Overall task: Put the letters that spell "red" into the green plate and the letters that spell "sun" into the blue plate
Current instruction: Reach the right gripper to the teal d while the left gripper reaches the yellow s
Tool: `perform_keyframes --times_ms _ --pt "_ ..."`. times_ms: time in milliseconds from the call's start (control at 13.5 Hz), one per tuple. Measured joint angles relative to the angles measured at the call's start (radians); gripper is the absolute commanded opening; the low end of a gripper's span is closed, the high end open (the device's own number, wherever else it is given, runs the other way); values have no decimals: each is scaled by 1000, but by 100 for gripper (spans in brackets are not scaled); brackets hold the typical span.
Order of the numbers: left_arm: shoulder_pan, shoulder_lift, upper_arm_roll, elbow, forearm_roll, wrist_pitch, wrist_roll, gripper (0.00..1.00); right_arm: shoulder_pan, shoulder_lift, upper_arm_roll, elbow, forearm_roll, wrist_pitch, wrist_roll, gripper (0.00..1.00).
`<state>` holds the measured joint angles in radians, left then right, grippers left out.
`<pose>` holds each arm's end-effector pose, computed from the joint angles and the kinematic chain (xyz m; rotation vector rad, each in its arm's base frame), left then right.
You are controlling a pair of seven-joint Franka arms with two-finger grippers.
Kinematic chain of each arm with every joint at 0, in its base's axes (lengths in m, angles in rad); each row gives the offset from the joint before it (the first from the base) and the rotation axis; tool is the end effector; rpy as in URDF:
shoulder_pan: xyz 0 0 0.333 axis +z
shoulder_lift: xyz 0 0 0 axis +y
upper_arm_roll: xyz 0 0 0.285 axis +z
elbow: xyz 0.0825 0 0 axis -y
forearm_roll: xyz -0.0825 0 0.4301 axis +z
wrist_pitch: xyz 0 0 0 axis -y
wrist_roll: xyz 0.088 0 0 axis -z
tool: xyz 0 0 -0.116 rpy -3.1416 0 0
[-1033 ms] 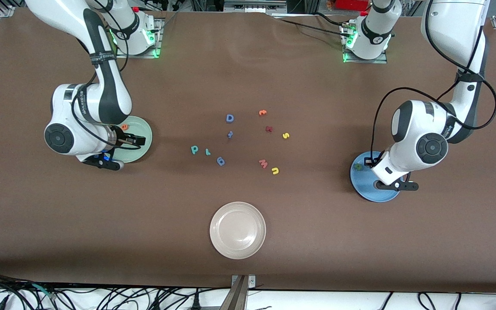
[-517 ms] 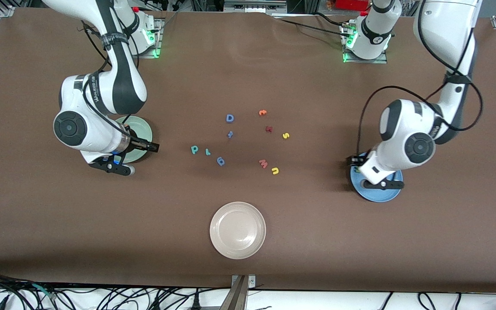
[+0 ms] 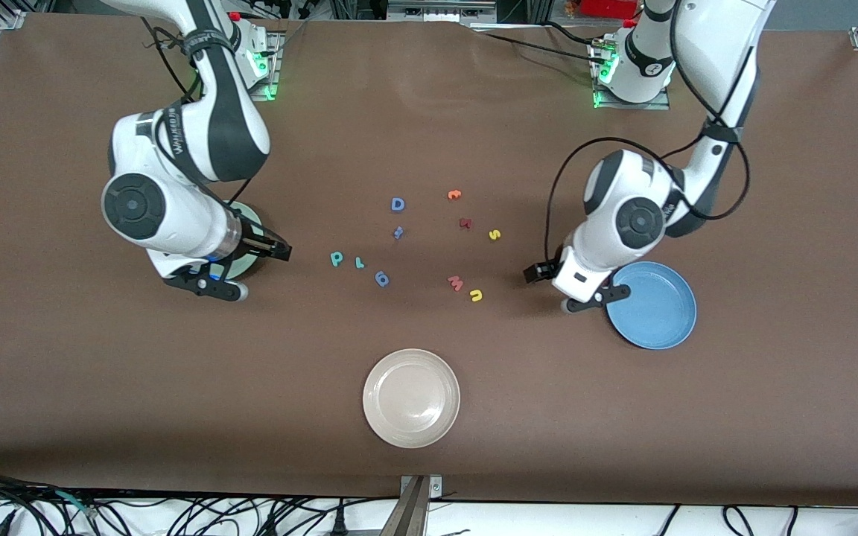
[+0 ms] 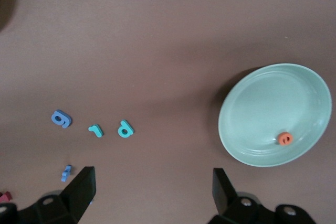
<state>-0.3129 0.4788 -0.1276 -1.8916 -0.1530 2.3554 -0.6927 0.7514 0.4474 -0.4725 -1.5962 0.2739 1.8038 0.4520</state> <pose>0.5873 -0.2797 0.1825 2.9522 0.5602 -0.1517 0.6365 0.2360 0.3260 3.0923 -0.3736 -0.3037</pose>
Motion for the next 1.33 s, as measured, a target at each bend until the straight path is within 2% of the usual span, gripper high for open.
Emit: perform_keyframes --times_ms 221,369,517,664,886,1033,1329 --pt "-58 -14 -12 -110 0 142 -161 99 26 62 26 -4 4 91 68 98" --pt "-95 -34 -14 -175 14 180 -221 99 34 104 55 -17 18 149 107 98" --pt "-112 -52 -23 -222 88 192 -324 99 41 129 80 -69 28 239 124 98" --pt "-117 -57 -39 -240 159 194 -425 99 42 141 110 -148 29 356 128 98" --pt "-121 -56 -52 -250 175 196 -464 99 43 177 155 -213 30 478 160 98" --pt "-128 -50 -58 -251 175 215 -478 99 45 208 176 -221 32 519 180 98" --pt "-151 -21 -59 -251 180 240 -483 99 48 221 179 -222 36 531 184 98"
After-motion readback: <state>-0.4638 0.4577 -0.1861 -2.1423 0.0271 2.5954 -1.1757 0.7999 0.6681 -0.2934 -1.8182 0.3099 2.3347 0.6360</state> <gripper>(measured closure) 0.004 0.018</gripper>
